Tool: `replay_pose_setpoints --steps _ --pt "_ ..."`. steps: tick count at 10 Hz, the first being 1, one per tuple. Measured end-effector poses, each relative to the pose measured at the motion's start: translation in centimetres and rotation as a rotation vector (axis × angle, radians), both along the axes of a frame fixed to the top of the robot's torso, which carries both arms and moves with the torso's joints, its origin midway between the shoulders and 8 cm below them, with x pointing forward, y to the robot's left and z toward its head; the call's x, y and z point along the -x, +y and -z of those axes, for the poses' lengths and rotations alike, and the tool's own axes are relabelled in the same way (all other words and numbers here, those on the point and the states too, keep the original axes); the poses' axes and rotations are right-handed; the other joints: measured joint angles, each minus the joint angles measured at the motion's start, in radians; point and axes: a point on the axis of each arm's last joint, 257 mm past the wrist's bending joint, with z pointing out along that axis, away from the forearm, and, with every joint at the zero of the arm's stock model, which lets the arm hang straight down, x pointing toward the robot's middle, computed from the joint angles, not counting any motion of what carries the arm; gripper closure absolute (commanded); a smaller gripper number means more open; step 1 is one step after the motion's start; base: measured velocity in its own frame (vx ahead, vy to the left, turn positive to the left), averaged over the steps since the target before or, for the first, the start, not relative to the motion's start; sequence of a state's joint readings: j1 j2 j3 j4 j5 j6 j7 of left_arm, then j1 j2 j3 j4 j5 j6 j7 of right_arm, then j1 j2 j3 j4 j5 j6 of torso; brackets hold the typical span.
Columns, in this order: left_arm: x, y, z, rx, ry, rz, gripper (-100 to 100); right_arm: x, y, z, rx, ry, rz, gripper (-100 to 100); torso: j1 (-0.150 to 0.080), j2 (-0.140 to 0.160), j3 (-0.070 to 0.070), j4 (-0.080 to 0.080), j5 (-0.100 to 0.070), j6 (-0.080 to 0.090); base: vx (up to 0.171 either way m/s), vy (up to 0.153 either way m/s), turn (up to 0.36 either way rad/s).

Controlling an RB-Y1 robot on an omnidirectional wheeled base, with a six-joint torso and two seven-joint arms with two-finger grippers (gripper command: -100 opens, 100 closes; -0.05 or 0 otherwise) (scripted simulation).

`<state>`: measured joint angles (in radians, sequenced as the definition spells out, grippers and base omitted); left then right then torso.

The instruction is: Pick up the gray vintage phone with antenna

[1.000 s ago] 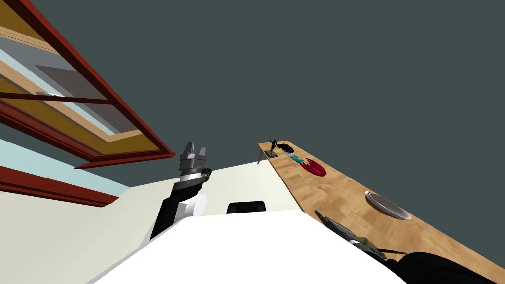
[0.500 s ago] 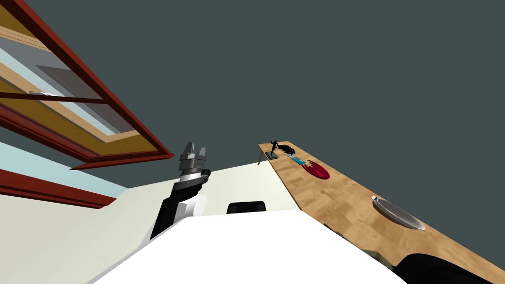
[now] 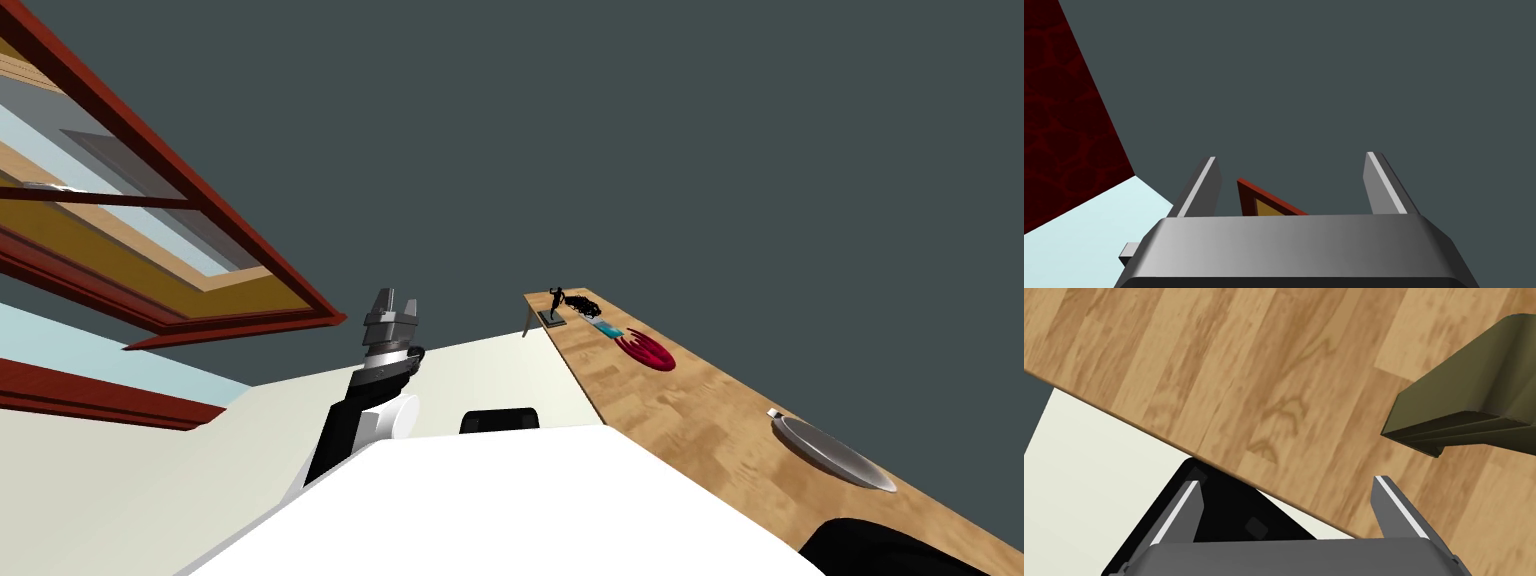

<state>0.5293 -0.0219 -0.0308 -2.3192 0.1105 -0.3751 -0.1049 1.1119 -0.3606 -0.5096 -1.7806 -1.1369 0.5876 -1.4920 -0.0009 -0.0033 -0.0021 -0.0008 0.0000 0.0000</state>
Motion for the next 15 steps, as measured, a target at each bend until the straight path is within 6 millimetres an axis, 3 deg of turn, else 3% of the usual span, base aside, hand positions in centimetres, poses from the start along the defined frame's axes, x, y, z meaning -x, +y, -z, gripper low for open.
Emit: replay_pose_setpoints --steps 1,4,9,15 --pt "0.0 0.0 0.0 0.000 0.000 0.000 0 2.2 -0.1 0.0 -0.035 0.022 0.051 -100 0.000 -0.001 0.000 0.000 0.000 0.000 0.078 -0.030 -0.006" --pt "0.0 0.0 0.0 0.000 0.000 0.000 0 5.6 -0.4 0.6 -0.123 0.052 0.176 -100 0.000 -0.001 -0.001 0.000 0.000 0.000 0.097 -0.032 -0.007" --pt "0.0 0.0 0.0 0.000 0.000 0.000 0 11.5 -0.6 -0.1 -0.247 0.105 0.389 -100 -0.002 -0.001 0.000 0.000 0.000 0.000 0.078 -0.037 -0.012" --pt "0.0 0.0 0.0 0.000 0.000 0.000 0 18.3 -0.3 -2.5 -0.378 0.168 0.671 -100 -0.004 -0.002 -0.001 -0.001 -0.001 0.000 0.107 -0.065 -0.027"
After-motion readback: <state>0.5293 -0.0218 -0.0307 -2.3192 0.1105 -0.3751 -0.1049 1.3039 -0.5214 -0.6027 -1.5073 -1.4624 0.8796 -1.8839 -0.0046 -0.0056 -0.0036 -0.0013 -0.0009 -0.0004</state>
